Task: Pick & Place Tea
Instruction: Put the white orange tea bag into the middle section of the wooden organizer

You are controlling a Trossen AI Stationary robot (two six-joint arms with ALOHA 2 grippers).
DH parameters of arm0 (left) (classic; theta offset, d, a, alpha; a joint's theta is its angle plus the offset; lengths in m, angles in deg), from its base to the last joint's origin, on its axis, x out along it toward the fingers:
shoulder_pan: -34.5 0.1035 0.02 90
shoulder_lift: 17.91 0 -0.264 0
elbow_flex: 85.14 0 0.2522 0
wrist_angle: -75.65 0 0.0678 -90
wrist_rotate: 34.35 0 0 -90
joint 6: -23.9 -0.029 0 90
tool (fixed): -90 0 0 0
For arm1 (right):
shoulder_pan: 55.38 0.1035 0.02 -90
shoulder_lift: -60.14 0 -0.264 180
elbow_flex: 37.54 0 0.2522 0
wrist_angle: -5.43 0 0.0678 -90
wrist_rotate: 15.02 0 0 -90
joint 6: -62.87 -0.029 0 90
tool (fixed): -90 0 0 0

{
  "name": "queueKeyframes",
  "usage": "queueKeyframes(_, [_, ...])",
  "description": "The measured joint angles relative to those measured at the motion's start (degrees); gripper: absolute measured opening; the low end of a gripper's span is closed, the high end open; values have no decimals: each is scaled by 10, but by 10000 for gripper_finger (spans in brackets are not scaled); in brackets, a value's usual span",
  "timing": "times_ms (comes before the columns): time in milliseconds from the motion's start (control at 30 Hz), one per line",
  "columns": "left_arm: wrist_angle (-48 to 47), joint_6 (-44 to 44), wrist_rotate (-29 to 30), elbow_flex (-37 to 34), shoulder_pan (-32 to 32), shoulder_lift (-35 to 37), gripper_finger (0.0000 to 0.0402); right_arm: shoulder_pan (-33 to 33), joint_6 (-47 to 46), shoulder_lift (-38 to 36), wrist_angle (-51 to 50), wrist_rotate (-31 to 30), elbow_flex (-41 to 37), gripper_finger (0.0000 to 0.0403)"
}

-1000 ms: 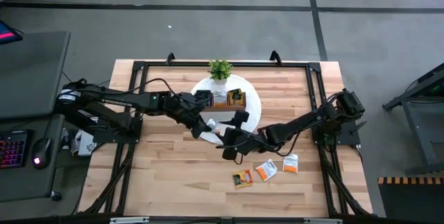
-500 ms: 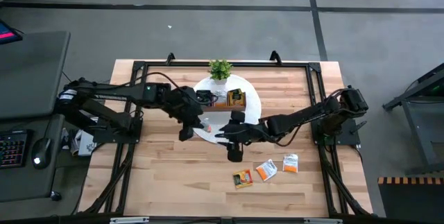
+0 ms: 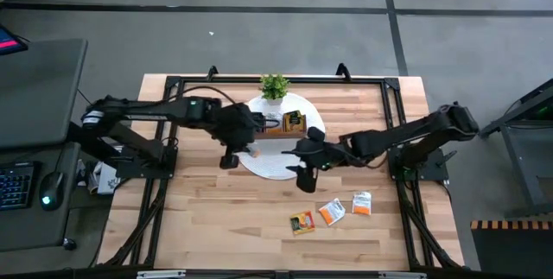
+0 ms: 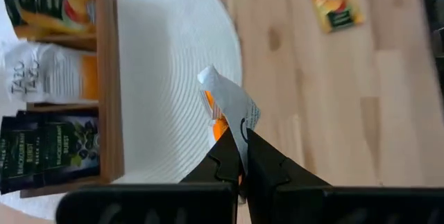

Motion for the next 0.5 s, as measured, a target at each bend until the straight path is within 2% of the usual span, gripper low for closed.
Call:
queueKeyframes(200, [-4, -48, -1, 17, 33, -69, 0, 7, -44, -52, -67, -11, 0, 236])
queueKeyframes(500, [-45, -120, 5, 128, 79, -174, 0, 26, -94, -124, -170, -74, 0, 236])
